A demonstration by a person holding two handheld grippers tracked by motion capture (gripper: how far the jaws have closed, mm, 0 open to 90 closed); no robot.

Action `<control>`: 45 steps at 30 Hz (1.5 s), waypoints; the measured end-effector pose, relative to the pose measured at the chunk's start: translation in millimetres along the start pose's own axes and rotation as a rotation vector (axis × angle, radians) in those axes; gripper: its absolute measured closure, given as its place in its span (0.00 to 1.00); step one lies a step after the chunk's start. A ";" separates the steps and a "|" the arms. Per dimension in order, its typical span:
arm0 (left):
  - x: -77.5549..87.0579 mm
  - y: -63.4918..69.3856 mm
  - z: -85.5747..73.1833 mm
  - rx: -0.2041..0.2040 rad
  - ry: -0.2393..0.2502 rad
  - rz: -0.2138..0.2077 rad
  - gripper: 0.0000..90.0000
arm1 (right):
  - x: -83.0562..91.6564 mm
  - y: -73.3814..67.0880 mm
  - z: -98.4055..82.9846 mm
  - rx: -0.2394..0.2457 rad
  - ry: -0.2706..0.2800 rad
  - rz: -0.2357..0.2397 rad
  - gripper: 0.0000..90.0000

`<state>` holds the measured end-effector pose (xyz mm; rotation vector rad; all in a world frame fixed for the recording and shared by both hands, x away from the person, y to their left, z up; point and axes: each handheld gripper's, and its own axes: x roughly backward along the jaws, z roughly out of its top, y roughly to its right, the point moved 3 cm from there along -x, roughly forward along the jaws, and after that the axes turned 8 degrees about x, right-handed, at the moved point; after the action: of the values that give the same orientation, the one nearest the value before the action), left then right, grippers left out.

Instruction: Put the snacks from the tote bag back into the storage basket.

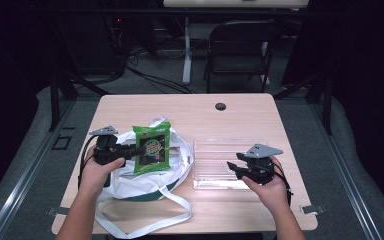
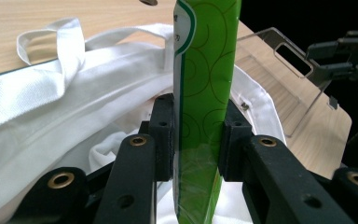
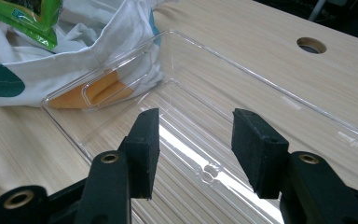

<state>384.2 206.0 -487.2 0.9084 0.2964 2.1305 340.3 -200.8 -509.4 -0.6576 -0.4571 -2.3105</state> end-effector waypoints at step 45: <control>-4.3 43.2 7.3 -0.113 0.094 -0.080 0.81 | 6.0 -8.2 74.6 0.306 -0.155 0.186 0.64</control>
<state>366.3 173.5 -463.5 0.7216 0.2531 2.0972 355.3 -162.0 -446.7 -0.6975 -0.7701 -1.9700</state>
